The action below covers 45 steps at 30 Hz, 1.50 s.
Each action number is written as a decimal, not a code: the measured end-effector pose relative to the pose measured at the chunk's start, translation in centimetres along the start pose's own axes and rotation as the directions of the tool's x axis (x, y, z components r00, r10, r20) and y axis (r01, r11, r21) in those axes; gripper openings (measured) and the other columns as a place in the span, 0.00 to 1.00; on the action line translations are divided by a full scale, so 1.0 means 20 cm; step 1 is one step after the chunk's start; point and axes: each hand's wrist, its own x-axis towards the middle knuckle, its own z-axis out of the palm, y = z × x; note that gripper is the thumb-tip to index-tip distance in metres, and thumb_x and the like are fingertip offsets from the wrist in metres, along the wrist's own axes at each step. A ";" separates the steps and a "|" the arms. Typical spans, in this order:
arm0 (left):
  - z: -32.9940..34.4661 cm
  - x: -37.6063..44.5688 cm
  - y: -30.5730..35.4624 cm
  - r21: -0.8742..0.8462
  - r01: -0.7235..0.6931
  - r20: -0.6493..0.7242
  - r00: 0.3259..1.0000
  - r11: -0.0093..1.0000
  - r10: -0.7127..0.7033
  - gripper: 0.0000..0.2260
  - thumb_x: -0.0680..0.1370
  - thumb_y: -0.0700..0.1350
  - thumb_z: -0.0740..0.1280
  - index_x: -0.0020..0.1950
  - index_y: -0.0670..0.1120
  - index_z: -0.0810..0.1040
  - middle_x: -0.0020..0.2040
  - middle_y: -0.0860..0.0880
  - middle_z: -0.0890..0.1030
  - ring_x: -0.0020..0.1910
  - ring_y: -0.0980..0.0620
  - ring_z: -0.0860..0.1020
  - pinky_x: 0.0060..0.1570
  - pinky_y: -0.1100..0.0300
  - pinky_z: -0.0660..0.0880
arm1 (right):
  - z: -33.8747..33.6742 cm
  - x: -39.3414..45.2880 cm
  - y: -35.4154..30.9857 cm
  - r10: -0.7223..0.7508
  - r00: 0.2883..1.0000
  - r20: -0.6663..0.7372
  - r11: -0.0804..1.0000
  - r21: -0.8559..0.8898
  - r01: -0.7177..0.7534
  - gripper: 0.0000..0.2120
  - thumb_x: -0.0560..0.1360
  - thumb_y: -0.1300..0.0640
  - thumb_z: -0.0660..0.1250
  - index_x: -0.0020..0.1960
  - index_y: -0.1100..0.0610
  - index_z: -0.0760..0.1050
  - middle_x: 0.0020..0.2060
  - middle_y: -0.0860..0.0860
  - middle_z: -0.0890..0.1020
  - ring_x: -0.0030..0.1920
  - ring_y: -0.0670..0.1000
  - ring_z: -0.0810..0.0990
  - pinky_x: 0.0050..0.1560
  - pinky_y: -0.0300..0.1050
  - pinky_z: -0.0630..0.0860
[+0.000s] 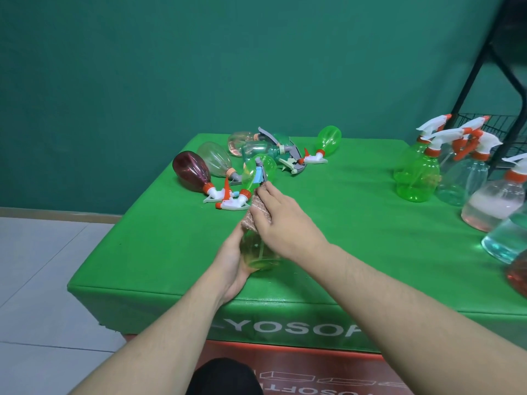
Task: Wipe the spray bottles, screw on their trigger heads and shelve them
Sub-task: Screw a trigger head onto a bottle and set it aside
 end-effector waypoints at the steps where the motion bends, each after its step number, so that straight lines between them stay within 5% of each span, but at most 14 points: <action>1: 0.00 0.00 0.00 -0.002 0.002 -0.004 1.000 1.000 -0.002 0.17 0.86 0.55 0.57 0.60 0.49 0.83 0.53 0.43 0.86 0.45 0.47 0.85 0.49 0.49 0.81 | 0.01 0.00 0.00 0.022 1.000 0.009 0.999 0.027 -0.022 0.28 0.84 0.45 0.55 0.82 0.53 0.57 0.82 0.51 0.54 0.80 0.51 0.55 0.78 0.45 0.52; 6: 0.01 0.00 0.00 -0.021 0.010 -0.026 1.000 1.000 -0.011 0.18 0.83 0.58 0.60 0.59 0.49 0.85 0.58 0.43 0.86 0.50 0.46 0.84 0.53 0.48 0.78 | 0.03 -0.06 0.01 -0.026 0.999 -0.023 1.000 0.001 0.026 0.28 0.84 0.46 0.56 0.81 0.54 0.58 0.81 0.52 0.56 0.80 0.51 0.56 0.79 0.45 0.52; 11: 0.03 -0.02 0.00 -0.050 0.010 0.006 1.000 0.999 -0.010 0.18 0.84 0.59 0.57 0.62 0.52 0.83 0.56 0.47 0.87 0.47 0.52 0.86 0.49 0.51 0.78 | 0.08 -0.16 0.03 -0.242 0.964 -0.111 0.959 -0.179 0.220 0.26 0.84 0.49 0.52 0.79 0.60 0.63 0.79 0.56 0.63 0.79 0.52 0.54 0.79 0.41 0.42; 17: 0.04 -0.02 0.00 -0.065 -0.027 -0.030 0.999 0.998 0.025 0.22 0.85 0.59 0.56 0.68 0.48 0.80 0.63 0.46 0.84 0.60 0.49 0.84 0.59 0.51 0.78 | 0.14 -0.22 0.09 -0.336 0.942 -0.020 0.889 -0.336 0.310 0.28 0.85 0.47 0.45 0.80 0.59 0.60 0.80 0.57 0.61 0.80 0.59 0.55 0.79 0.56 0.55; 22: 0.04 -0.02 0.00 -0.021 -0.005 0.001 1.000 1.000 0.005 0.28 0.85 0.63 0.53 0.63 0.44 0.83 0.60 0.41 0.85 0.61 0.45 0.83 0.61 0.50 0.77 | 0.18 -0.33 0.12 -0.405 0.911 -0.072 0.881 -0.297 0.368 0.24 0.84 0.52 0.54 0.79 0.57 0.64 0.79 0.55 0.62 0.80 0.60 0.56 0.78 0.59 0.57; 25: 0.04 -0.02 0.00 -0.005 -0.007 0.031 0.999 1.000 0.007 0.27 0.84 0.62 0.55 0.64 0.43 0.82 0.62 0.40 0.84 0.61 0.45 0.83 0.60 0.51 0.79 | 0.19 -0.36 0.12 -0.372 0.922 -0.112 0.917 -0.201 0.345 0.25 0.83 0.52 0.55 0.79 0.55 0.63 0.80 0.53 0.60 0.81 0.56 0.52 0.79 0.58 0.55; 30: 0.03 -0.01 -0.01 -0.046 -0.013 0.053 0.998 0.999 0.015 0.27 0.83 0.61 0.57 0.74 0.44 0.75 0.69 0.42 0.80 0.70 0.44 0.78 0.72 0.46 0.71 | 0.17 -0.32 0.05 -0.237 0.957 -0.166 0.972 -0.048 0.232 0.27 0.82 0.44 0.51 0.78 0.53 0.64 0.81 0.50 0.58 0.81 0.50 0.48 0.81 0.52 0.50; 36: 0.02 -0.03 0.02 -0.070 -0.020 0.049 0.999 0.997 0.024 0.22 0.84 0.61 0.57 0.68 0.50 0.80 0.62 0.47 0.85 0.59 0.51 0.84 0.59 0.51 0.78 | 0.15 -0.18 -0.01 -0.087 0.984 -0.154 0.992 0.080 0.101 0.25 0.84 0.49 0.56 0.79 0.52 0.61 0.80 0.48 0.58 0.81 0.49 0.49 0.81 0.49 0.48; 41: 0.00 -0.01 0.00 -0.021 0.009 0.031 0.999 1.000 -0.008 0.24 0.82 0.63 0.59 0.67 0.49 0.81 0.64 0.43 0.84 0.59 0.45 0.82 0.65 0.43 0.74 | 0.08 -0.05 0.00 0.055 0.991 -0.120 0.998 0.039 -0.051 0.27 0.84 0.46 0.53 0.81 0.52 0.57 0.81 0.50 0.54 0.81 0.53 0.48 0.80 0.56 0.48; 45: 0.00 0.01 -0.02 -0.049 -0.004 0.016 1.000 0.999 0.005 0.23 0.81 0.61 0.62 0.68 0.47 0.80 0.64 0.39 0.82 0.59 0.43 0.81 0.65 0.42 0.75 | 0.04 0.00 -0.01 0.097 0.991 -0.091 0.994 0.066 -0.091 0.26 0.84 0.47 0.55 0.80 0.53 0.60 0.79 0.50 0.60 0.77 0.55 0.58 0.77 0.50 0.55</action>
